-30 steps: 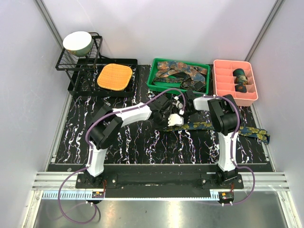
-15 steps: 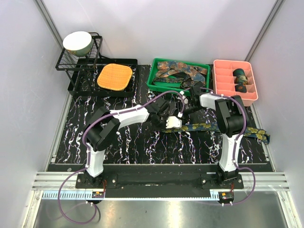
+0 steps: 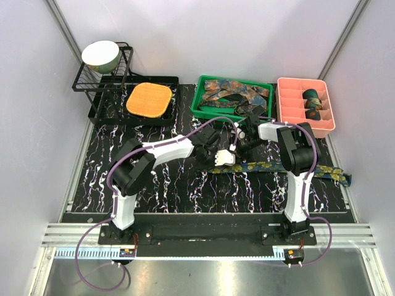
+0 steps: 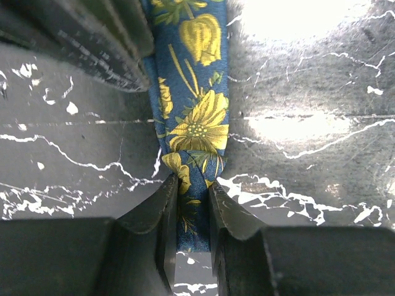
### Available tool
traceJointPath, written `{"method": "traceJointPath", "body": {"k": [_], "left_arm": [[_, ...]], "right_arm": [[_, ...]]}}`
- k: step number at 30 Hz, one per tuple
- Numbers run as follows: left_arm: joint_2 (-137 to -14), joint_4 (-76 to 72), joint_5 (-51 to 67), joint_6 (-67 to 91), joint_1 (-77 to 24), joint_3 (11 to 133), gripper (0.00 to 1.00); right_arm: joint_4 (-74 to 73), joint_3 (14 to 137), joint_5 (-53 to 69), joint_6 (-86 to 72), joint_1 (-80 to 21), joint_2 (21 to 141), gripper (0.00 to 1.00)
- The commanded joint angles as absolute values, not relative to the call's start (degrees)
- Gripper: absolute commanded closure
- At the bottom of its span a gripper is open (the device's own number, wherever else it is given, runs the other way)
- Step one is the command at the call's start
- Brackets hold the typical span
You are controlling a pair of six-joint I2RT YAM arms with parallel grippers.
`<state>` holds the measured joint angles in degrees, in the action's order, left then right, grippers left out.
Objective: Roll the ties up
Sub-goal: Roll the tie at the center of the board.
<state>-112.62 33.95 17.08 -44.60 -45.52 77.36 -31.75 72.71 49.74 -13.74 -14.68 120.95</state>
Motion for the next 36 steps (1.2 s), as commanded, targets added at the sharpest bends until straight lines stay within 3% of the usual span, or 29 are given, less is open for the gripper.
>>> {"method": "traceJointPath", "body": {"k": [1, 13, 16, 19, 36], "left_arm": [[-113.64, 35.86, 14.85, -41.75, -44.91, 79.02, 0.80], [-113.64, 35.16, 14.94, -40.78, -44.21, 78.75, 0.79], [-113.91, 35.07, 14.85, -40.43, -44.30, 78.49, 0.79], [-113.91, 34.63, 15.03, -39.73, -44.21, 77.96, 0.79], [-114.08, 33.84, 15.47, -38.94, -44.21, 77.61, 0.78]], "right_arm": [[-32.52, 72.33, 44.74, -12.04, -14.85, 121.90, 0.70], [-34.01, 73.30, 51.22, -9.14, -14.85, 117.00, 0.67], [-34.19, 73.83, 55.89, -9.49, -14.85, 114.09, 0.54], [-32.61, 73.13, 59.58, -12.29, -14.85, 112.85, 0.50], [-19.96, 68.82, 59.24, -24.78, -20.12, 119.53, 0.67]]}}
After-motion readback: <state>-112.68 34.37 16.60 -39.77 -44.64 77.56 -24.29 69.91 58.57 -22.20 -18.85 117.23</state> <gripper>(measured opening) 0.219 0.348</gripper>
